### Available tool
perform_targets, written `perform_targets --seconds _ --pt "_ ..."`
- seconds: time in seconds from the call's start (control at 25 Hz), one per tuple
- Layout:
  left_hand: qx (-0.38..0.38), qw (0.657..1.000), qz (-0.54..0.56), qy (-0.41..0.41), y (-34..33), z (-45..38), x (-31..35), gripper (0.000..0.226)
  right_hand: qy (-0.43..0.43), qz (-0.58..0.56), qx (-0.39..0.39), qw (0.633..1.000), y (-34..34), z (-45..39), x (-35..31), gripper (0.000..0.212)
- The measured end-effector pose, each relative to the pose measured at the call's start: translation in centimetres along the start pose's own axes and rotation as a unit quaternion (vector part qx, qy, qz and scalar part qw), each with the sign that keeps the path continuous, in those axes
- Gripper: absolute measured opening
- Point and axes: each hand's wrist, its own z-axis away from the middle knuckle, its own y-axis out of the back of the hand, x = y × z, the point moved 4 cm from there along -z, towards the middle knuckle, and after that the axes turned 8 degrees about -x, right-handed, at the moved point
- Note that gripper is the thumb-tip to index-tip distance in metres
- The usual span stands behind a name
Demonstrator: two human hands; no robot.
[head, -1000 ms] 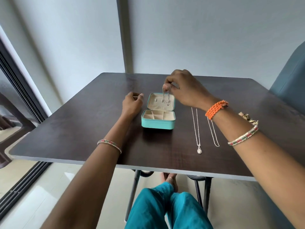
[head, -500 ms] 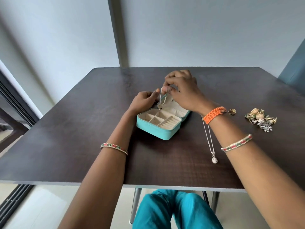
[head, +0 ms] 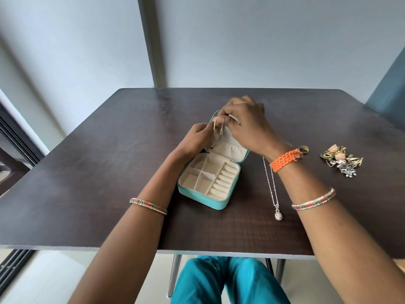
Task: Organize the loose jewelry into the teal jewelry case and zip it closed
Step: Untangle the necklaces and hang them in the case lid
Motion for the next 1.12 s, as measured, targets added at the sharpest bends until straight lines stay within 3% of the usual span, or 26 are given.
perform_targets --seconds 0.2,0.44,0.68,0.8,1.0,1.12 --pt "0.084 0.989 0.118 -0.016 0.3 0.5 0.9 0.030 0.052 -0.083 0.043 0.994 1.1 0.4 -1.0 0.018" --pt "0.118 0.974 0.184 -0.060 -0.6 0.7 1.3 0.027 0.033 0.118 0.042 0.992 -0.1 0.4 -0.6 0.016" --pt "0.150 0.968 0.188 -0.065 -1.1 1.3 1.6 0.018 0.016 0.150 0.136 0.979 0.7 0.7 -1.0 0.013" --pt "0.151 0.967 0.194 -0.061 -1.1 1.4 1.9 0.017 0.007 0.132 0.141 0.981 0.8 0.8 -0.9 0.008" --pt "0.146 0.969 0.189 -0.070 -1.2 1.5 1.8 0.026 -0.007 0.120 0.155 0.981 0.6 0.8 -0.6 0.005" --pt "0.138 0.971 0.180 -0.075 -1.3 1.4 2.0 0.044 -0.025 0.123 0.168 0.978 0.7 0.8 -0.4 0.004"
